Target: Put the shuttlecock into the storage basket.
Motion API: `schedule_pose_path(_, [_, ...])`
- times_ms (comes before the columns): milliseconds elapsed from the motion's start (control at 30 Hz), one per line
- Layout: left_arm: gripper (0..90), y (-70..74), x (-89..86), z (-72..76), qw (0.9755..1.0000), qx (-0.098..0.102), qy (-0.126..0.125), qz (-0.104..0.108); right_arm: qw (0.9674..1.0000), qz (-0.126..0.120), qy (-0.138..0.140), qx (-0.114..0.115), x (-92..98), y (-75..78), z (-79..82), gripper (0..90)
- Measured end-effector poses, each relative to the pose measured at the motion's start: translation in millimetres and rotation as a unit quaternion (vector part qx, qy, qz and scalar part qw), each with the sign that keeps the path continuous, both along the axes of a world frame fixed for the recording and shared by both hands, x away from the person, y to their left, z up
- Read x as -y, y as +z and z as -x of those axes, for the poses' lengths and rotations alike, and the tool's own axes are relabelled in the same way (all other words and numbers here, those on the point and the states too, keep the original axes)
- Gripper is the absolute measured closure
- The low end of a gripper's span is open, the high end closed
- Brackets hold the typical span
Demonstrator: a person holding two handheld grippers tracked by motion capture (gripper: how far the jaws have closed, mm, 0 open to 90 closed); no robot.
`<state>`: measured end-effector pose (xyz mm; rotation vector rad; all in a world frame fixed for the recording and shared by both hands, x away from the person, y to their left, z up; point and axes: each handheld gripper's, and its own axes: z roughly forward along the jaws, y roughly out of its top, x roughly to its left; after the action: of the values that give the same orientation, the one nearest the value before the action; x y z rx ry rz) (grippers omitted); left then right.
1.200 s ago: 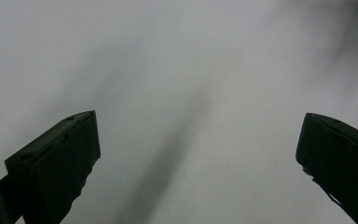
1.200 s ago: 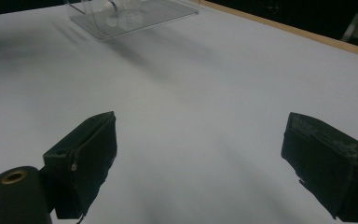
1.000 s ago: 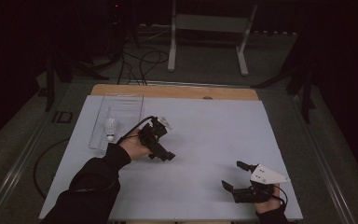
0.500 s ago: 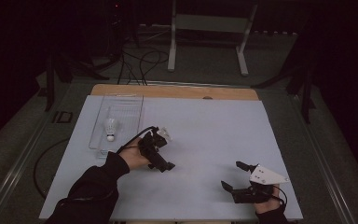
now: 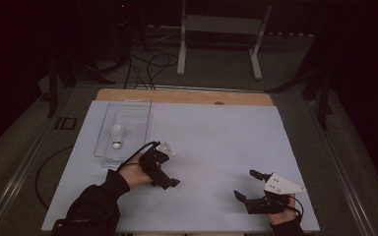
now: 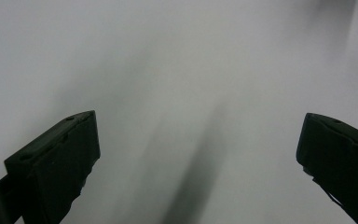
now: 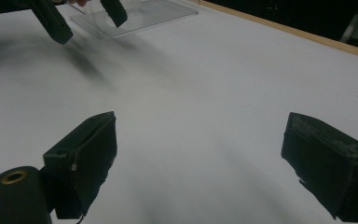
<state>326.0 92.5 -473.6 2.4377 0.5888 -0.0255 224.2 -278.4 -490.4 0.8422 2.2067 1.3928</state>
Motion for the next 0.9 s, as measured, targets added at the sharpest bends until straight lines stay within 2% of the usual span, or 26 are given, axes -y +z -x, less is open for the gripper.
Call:
schedule_pose_path(67, [0.1,-2.2,-3.8,3.5,1.0000,0.000,0.001,0.004,1.0000,0.001,0.000,-0.001,-0.1,-0.1,0.1,10.4])
schedule_pose_path(233, [0.1,-8.3,-13.3,13.0,0.9999,0.016,-0.005,0.003,1.0000,0.001,-0.001,0.001,-0.3,0.0,0.4,10.4])
schedule_pose_path(333, [0.1,-11.4,-19.8,17.8,0.9995,0.029,0.001,0.009,1.0000,0.001,-0.002,0.002,-0.2,0.5,0.7,10.4])
schedule_pose_path(433, [0.1,-11.4,-25.4,20.2,0.9995,0.031,0.007,0.009,1.0000,0.001,-0.002,0.001,-0.4,0.3,0.8,10.4])
schedule_pose_path(500, [0.1,-10.5,-29.4,23.1,0.9991,0.035,0.007,0.025,1.0000,0.003,-0.002,0.001,-1.0,0.0,0.5,10.4])
schedule_pose_path(567, [0.0,-9.6,-32.1,26.9,0.9988,0.042,0.006,0.026,1.0000,0.003,-0.002,0.002,-1.3,0.1,0.6,10.4])
schedule_pose_path(633, [0.1,-9.4,-35.2,31.6,0.9981,0.049,0.004,0.037,1.0000,0.002,-0.002,0.001,-0.9,0.3,0.8,10.4])
schedule_pose_path(700, [0.0,-9.6,-37.4,35.0,0.9982,0.047,0.001,0.039,1.0000,0.002,-0.003,0.001,-0.7,0.0,0.5,10.4])
schedule_pose_path(867, [0.1,-9.6,-43.8,42.7,0.9963,0.044,0.002,0.073,1.0000,0.003,0.000,0.001,-1.4,-0.1,0.7,10.4])
schedule_pose_path(900, [0.1,-9.9,-44.2,43.6,0.9963,0.045,0.003,0.072,1.0000,0.003,-0.001,0.001,-1.2,-0.2,0.5,10.4])
